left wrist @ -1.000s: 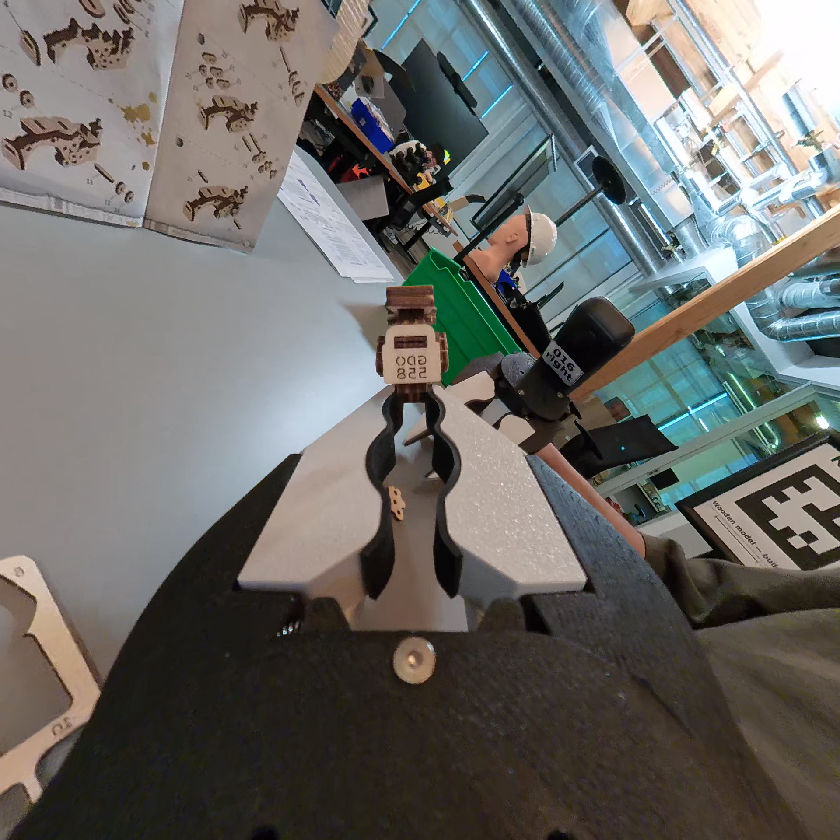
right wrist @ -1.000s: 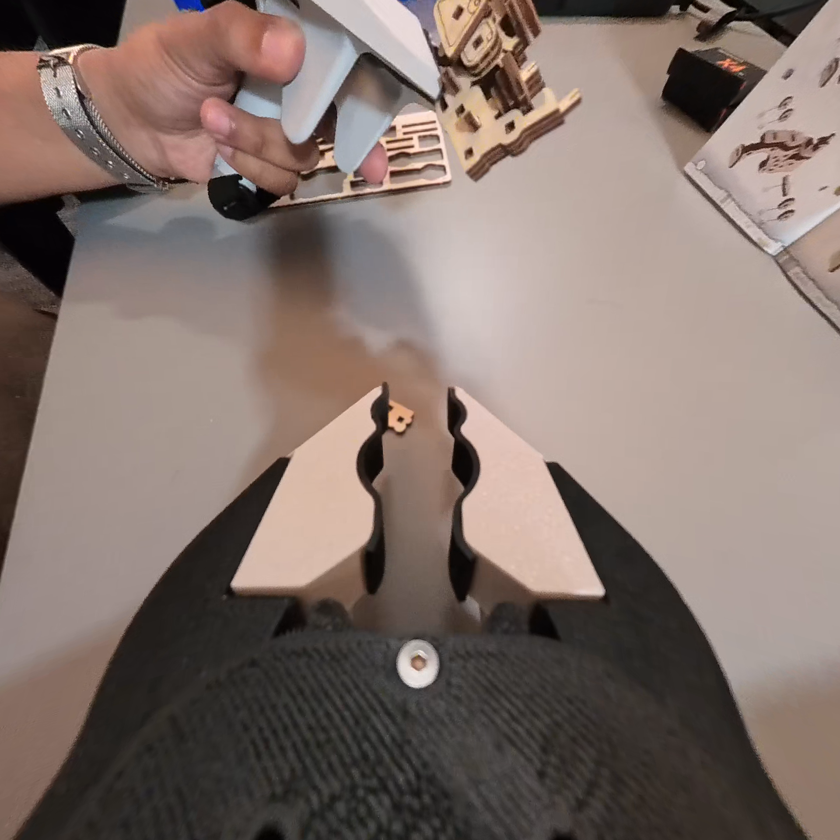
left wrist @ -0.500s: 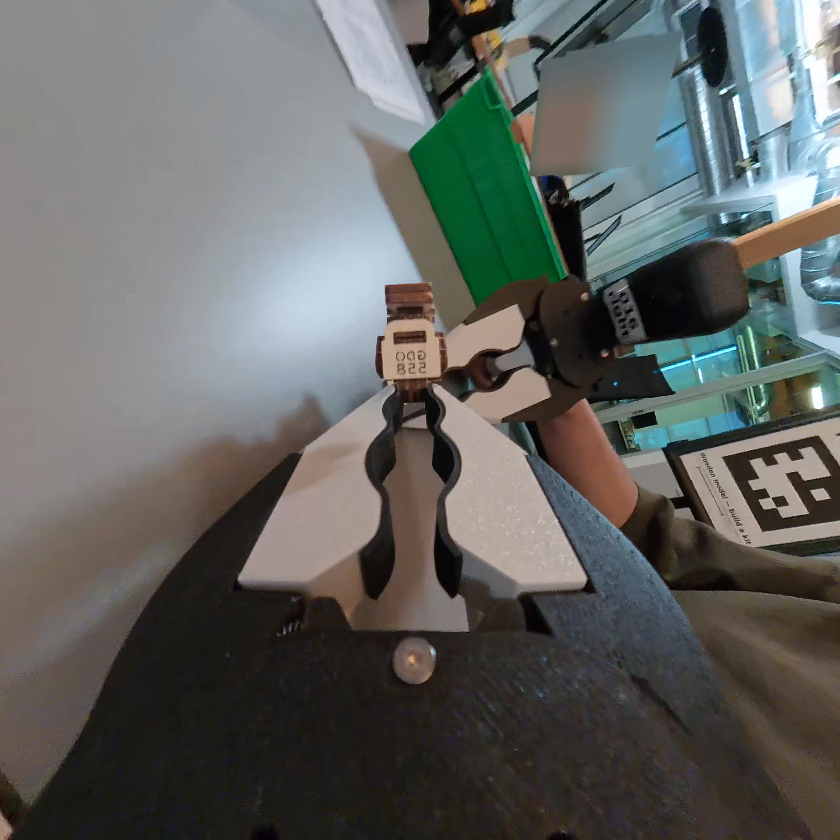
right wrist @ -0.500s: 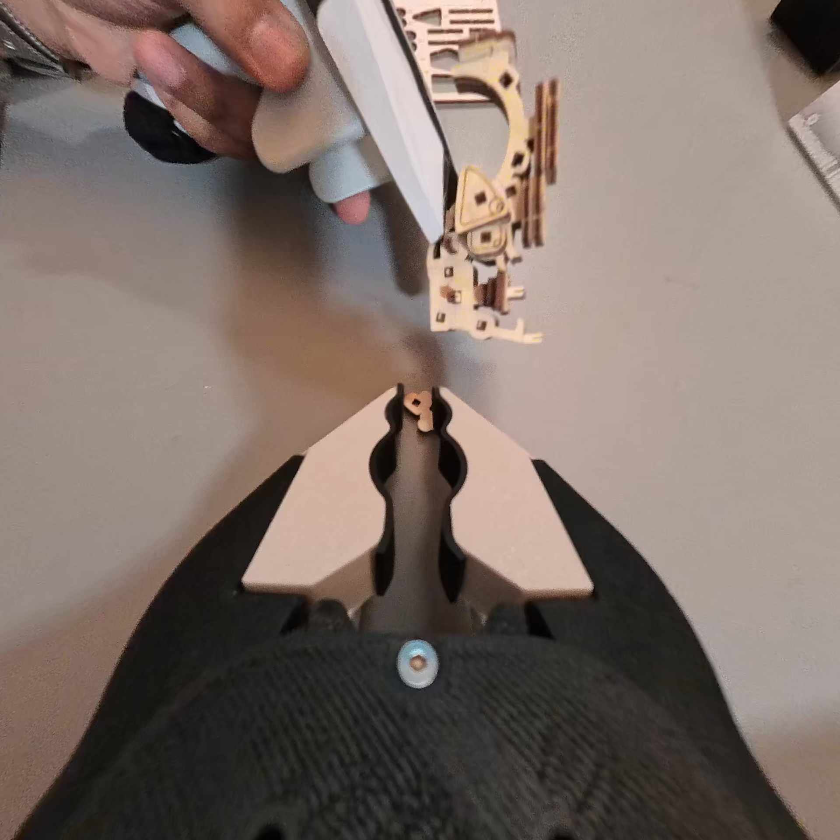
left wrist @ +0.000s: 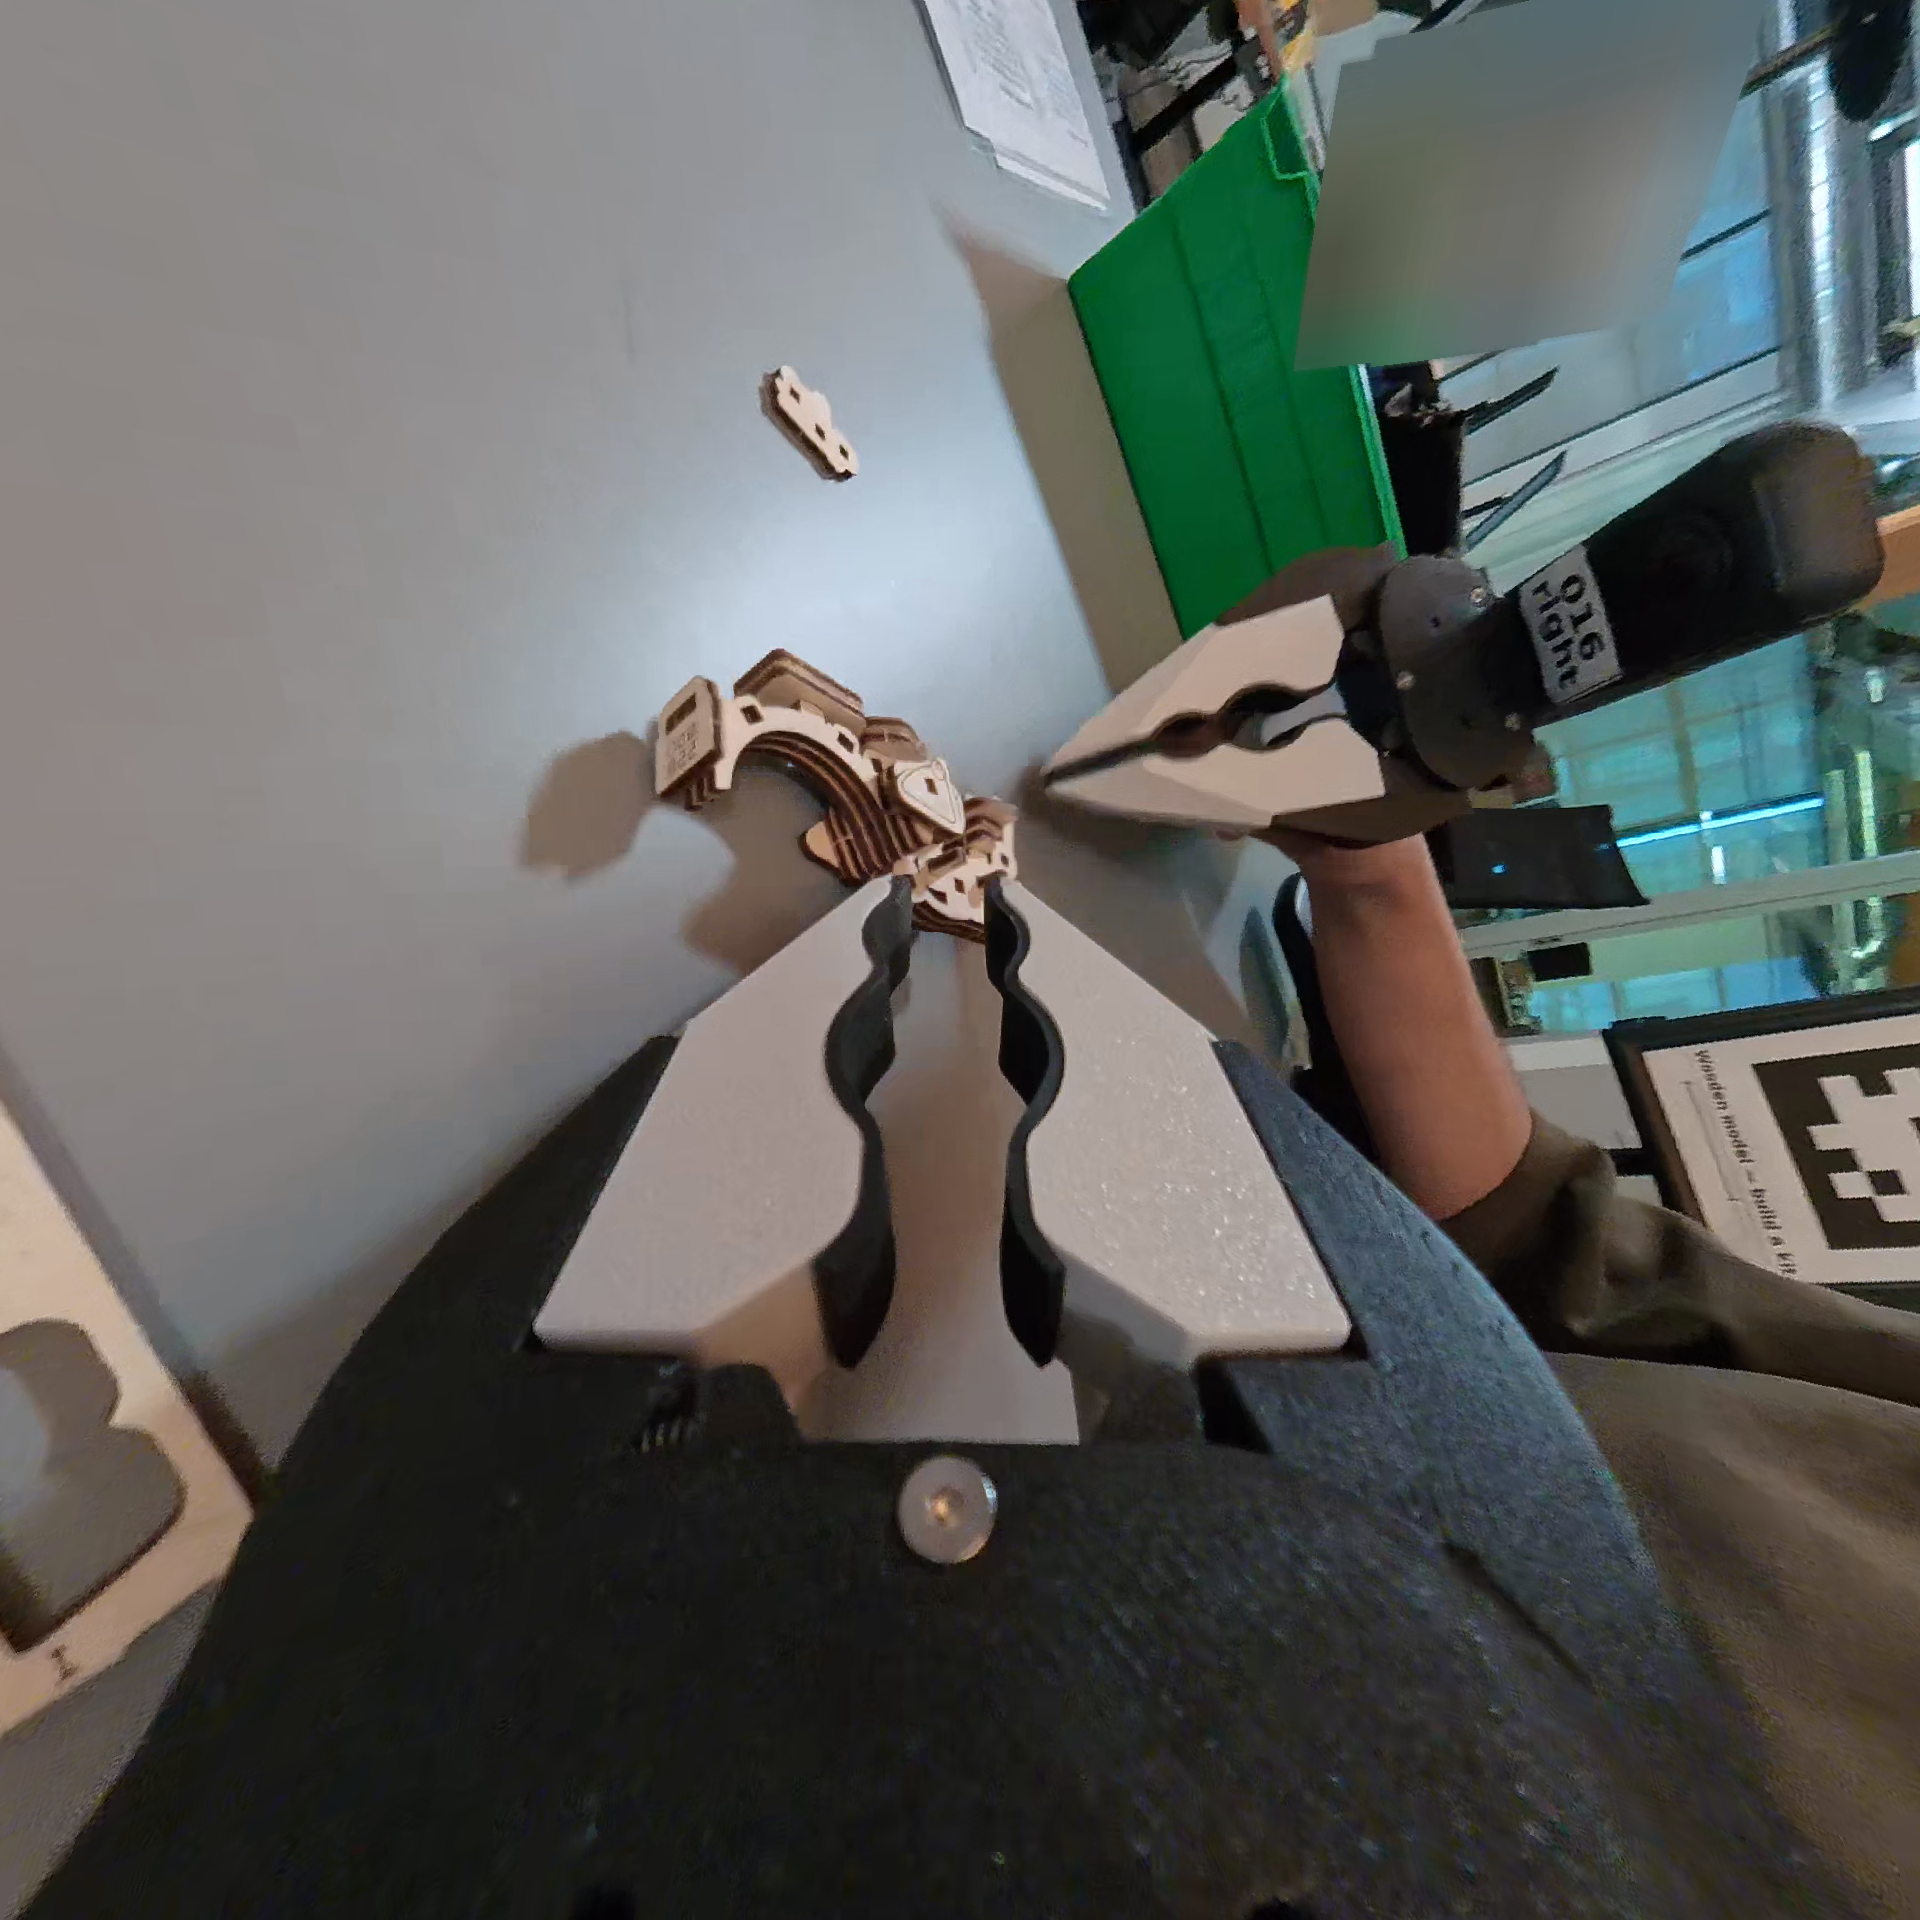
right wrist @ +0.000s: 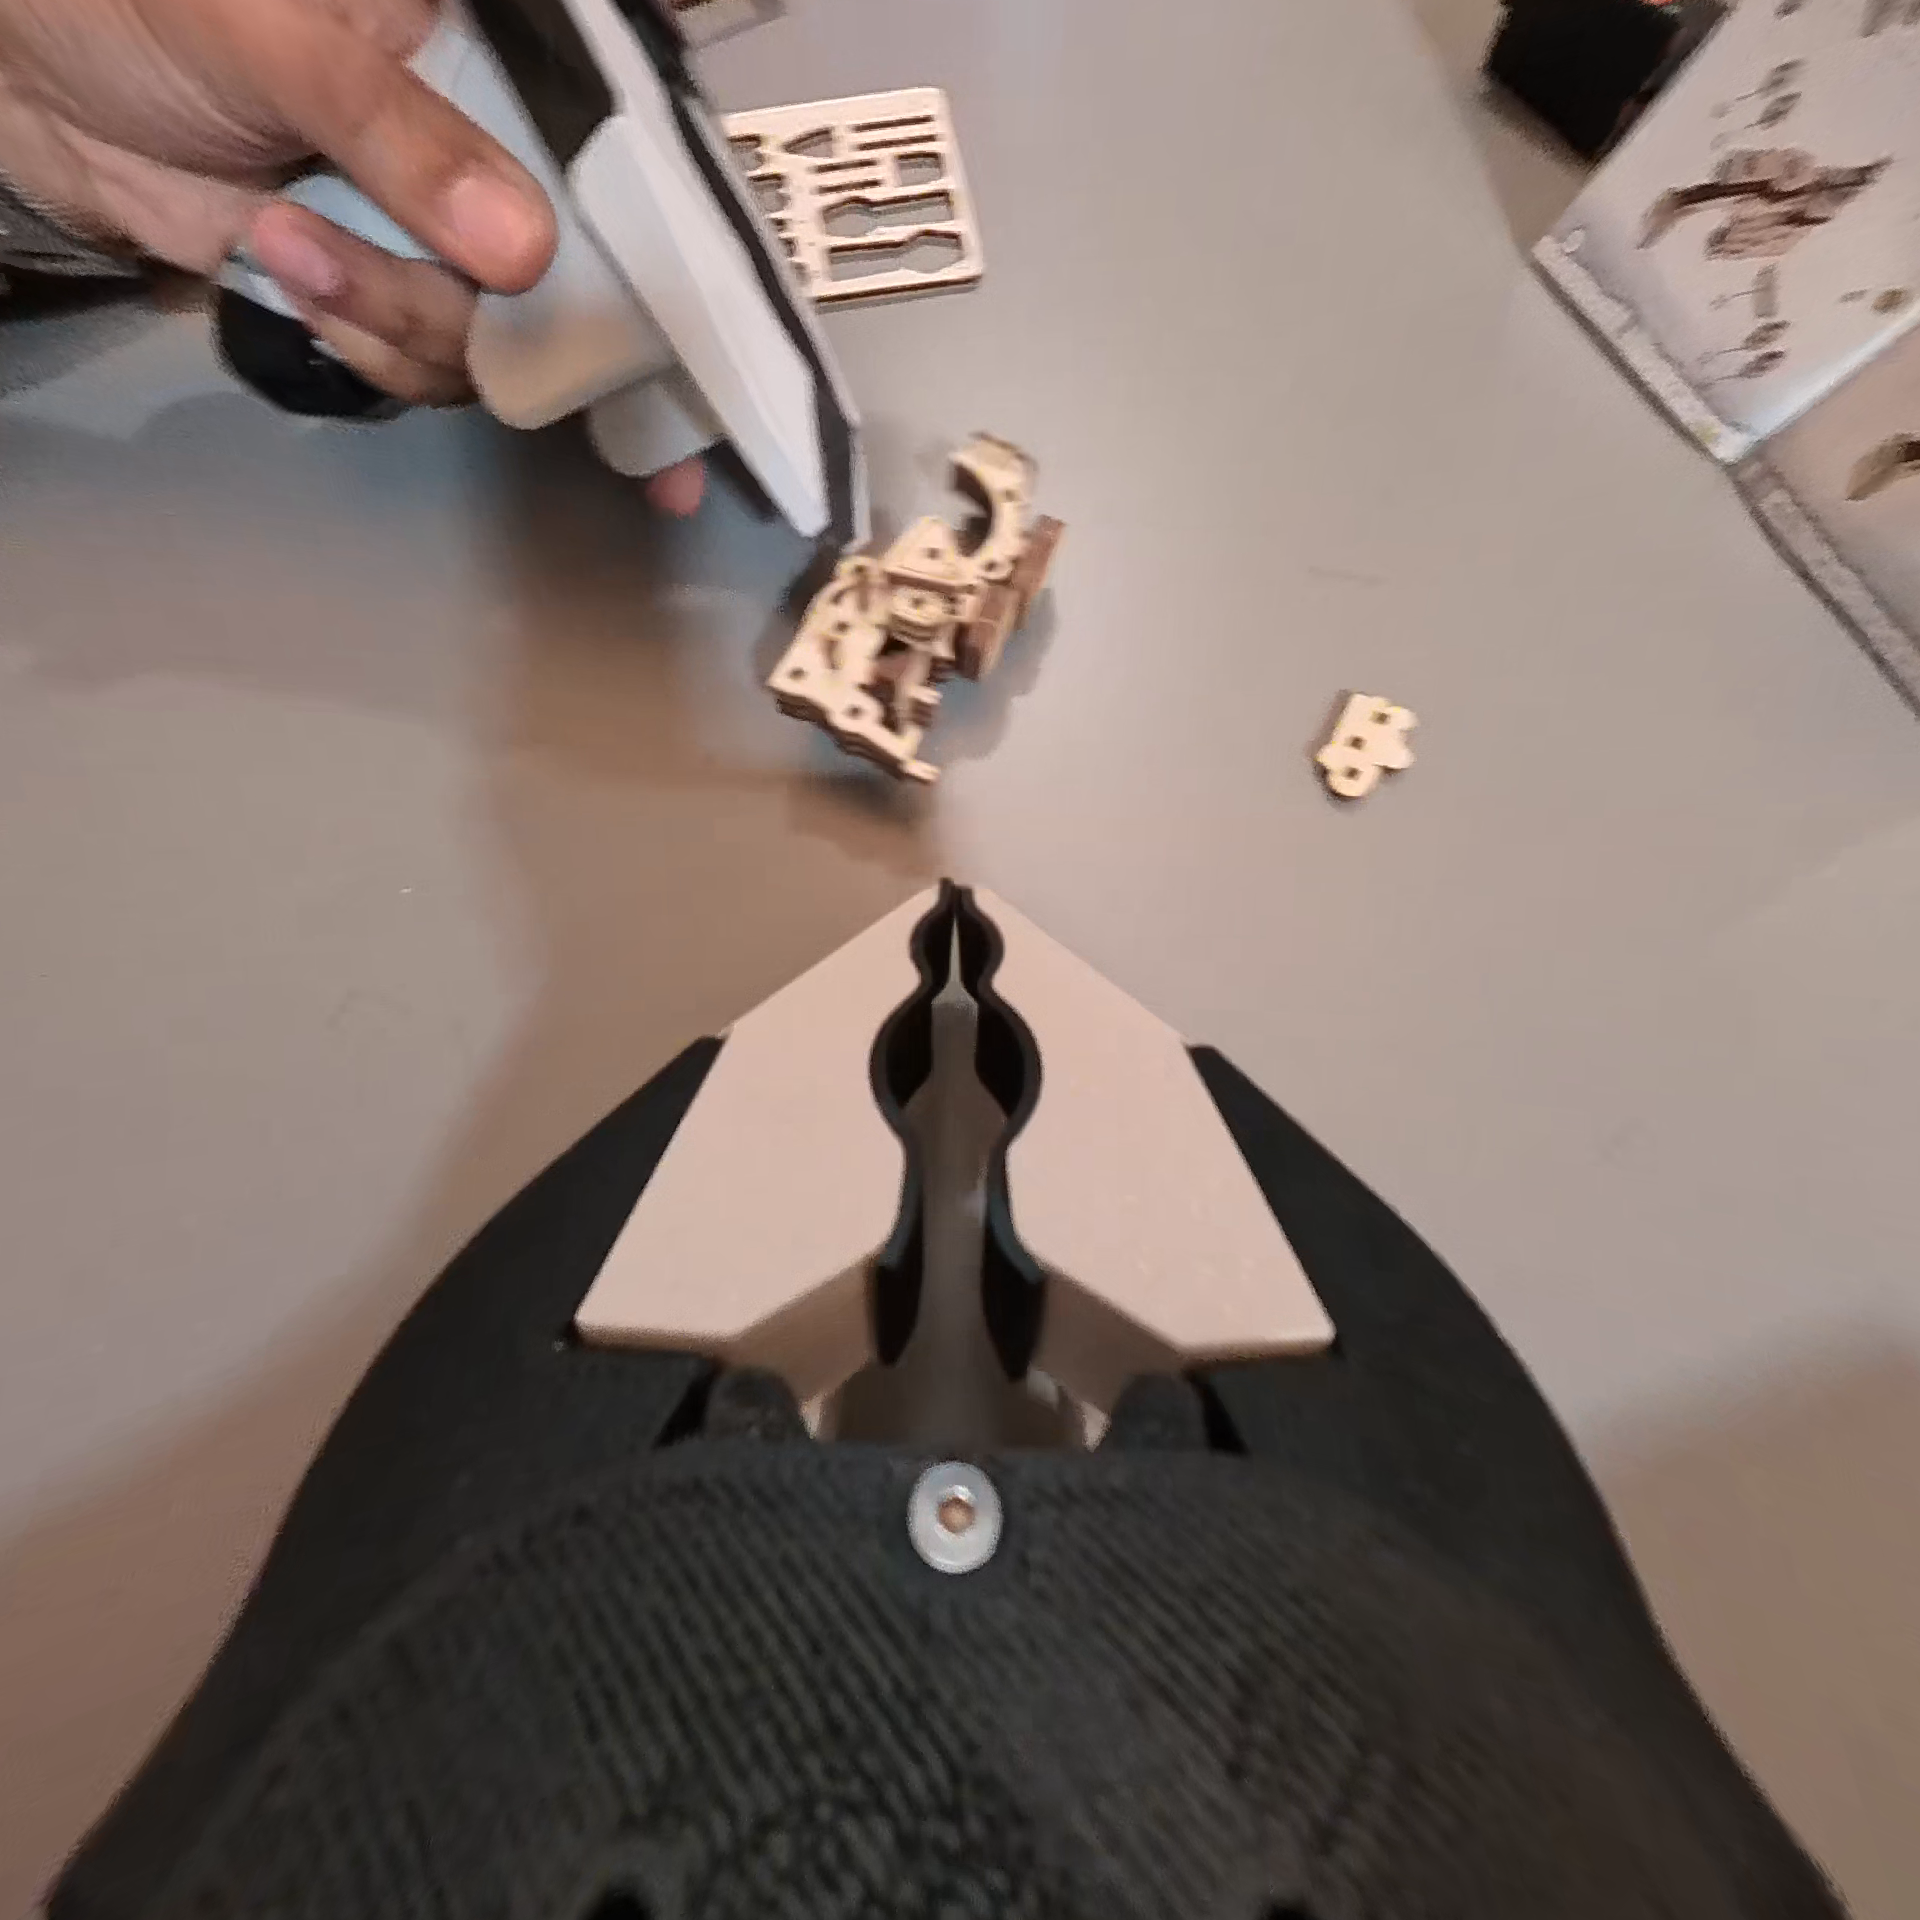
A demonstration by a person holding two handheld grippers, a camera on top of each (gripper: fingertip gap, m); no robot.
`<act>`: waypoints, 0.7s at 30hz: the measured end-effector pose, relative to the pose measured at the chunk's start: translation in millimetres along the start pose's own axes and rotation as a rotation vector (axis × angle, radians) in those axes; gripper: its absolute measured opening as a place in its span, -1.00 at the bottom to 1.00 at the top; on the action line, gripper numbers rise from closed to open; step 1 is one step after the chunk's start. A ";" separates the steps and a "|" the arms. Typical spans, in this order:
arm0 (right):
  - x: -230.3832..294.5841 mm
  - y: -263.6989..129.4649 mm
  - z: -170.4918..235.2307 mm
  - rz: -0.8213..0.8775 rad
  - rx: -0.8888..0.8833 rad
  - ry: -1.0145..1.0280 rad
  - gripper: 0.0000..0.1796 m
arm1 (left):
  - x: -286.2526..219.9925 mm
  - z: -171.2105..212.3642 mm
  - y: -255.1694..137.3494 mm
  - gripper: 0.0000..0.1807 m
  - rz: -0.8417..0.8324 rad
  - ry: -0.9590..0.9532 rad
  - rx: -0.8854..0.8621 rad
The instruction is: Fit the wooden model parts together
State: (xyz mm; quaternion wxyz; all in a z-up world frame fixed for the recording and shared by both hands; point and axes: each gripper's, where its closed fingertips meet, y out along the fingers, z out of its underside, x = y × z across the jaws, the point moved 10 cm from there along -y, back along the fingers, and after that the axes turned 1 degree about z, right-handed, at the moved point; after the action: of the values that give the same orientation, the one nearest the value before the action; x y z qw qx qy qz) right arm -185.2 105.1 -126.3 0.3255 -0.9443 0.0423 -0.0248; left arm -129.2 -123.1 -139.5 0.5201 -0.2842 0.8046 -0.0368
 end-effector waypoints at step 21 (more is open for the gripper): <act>-58.9 11.9 -45.4 -0.039 -0.247 0.335 -0.84 | -36.3 -59.2 -7.4 -0.63 -0.073 0.546 -0.250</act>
State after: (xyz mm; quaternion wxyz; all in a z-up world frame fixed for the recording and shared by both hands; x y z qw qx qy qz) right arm -248.0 73.6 -99.0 0.1953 -0.9602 0.0805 -0.1825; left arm -166.1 -125.2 -80.3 0.2438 -0.3542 0.9023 -0.0313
